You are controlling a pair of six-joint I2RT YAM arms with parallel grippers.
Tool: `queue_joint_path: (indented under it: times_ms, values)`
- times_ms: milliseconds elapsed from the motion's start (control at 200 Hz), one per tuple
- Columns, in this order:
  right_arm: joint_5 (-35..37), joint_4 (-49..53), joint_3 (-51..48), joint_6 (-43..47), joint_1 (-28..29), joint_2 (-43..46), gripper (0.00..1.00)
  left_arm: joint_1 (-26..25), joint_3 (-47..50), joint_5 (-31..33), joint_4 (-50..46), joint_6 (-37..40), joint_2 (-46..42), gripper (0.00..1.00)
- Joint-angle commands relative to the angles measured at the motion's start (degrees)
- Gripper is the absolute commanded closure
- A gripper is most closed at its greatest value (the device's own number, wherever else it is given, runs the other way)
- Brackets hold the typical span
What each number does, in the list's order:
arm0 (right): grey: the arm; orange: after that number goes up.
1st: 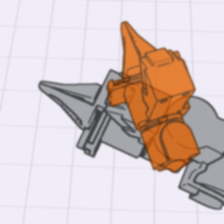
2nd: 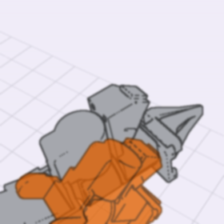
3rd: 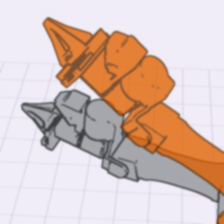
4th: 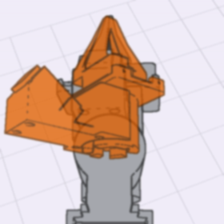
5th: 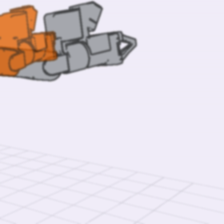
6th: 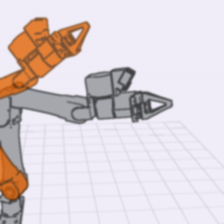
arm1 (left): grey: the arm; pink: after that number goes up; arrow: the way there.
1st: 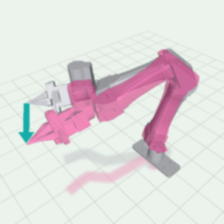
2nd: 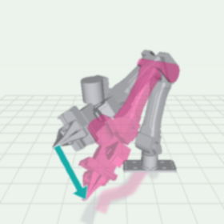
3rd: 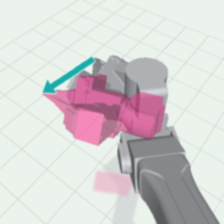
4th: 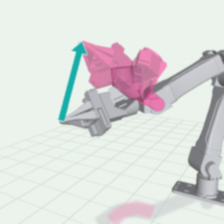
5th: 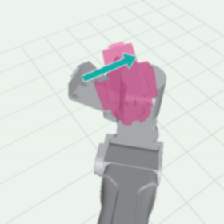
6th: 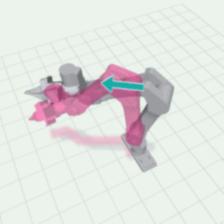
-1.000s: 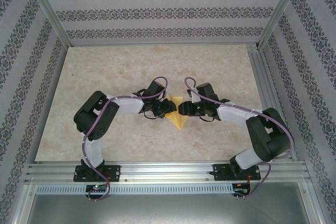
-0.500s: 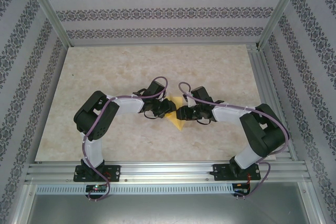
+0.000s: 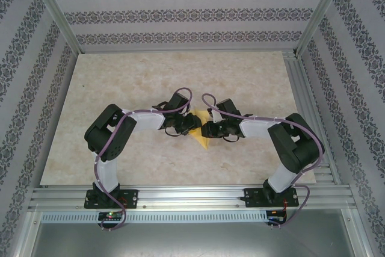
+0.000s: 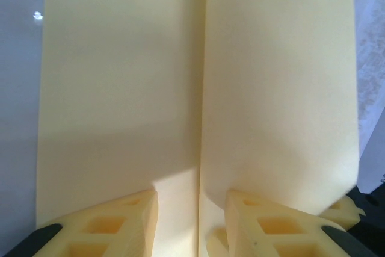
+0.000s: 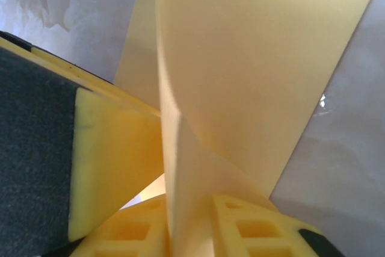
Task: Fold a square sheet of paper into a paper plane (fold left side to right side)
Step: Fourth fold the wing at the center of the table.
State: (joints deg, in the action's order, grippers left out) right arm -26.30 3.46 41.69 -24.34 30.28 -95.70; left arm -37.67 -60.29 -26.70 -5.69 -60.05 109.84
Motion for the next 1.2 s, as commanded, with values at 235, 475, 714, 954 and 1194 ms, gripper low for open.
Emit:
queue_joint_path:
  times_ms: [235, 475, 714, 954, 1194]
  values:
    - [-2.9, -4.4, 2.1, -0.4, 0.0, -1.3, 0.94, -0.7, 0.4, 1.9, -3.6, 1.2, 1.4, 0.63]
    - [-6.6, -8.2, -0.7, -1.9, -2.2, -1.9, 0.96, -0.6, 0.9, 2.0, -3.5, 1.0, 1.4, 0.62]
    - [-10.8, -10.5, -1.4, -2.5, -4.6, -3.6, 0.95, -0.7, 0.6, 2.2, -3.9, 1.2, 1.7, 0.61]
    - [-11.9, -11.4, -1.6, -2.8, -5.0, -5.5, 0.94, -0.7, 0.4, 2.3, -4.0, 1.0, 2.1, 0.56]
    - [-11.5, -11.5, -2.1, -3.1, -5.2, -5.6, 0.93, -0.7, -1.4, 3.7, -7.3, 2.0, 3.3, 0.55]
